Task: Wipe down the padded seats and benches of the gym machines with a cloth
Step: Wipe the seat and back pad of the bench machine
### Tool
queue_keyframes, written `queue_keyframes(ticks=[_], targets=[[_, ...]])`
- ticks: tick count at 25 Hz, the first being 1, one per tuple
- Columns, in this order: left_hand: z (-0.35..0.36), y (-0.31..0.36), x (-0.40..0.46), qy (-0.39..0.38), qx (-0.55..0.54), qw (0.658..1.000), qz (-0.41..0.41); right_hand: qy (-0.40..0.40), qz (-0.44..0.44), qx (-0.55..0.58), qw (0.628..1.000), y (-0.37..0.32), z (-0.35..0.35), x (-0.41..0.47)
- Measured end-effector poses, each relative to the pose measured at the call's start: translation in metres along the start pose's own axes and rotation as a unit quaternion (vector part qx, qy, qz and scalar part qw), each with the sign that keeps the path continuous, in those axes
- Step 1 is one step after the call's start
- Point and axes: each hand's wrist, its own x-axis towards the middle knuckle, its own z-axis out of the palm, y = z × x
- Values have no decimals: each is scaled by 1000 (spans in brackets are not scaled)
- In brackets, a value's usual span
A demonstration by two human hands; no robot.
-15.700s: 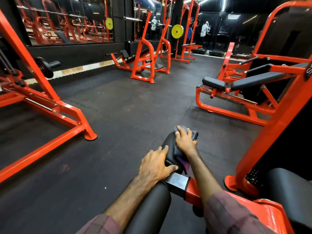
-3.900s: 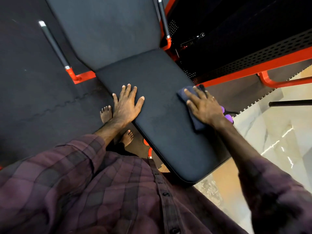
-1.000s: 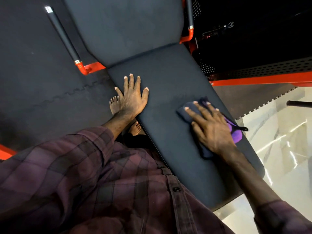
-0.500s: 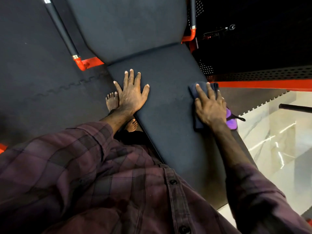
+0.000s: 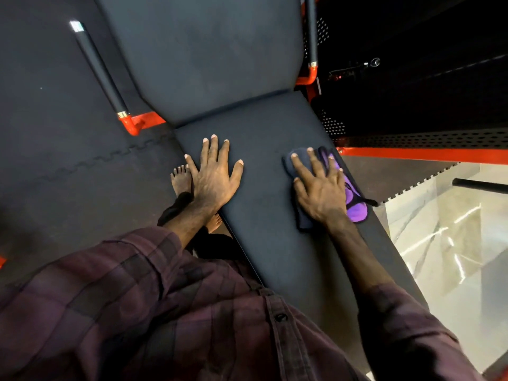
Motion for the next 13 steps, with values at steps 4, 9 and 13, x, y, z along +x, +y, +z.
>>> queue_keyframes(ticks=[4,9,13], targets=[[-1,1,0,0,-5,1000,1,-20,-123,-4,992,38,-4,-29],[-2,-5,4,3,-17,1000,-1,2,-25,-3,1000,-33,5,4],[1,-16,10,6,-31,999,17,-1,-174,-26,984,-13,11,-38]])
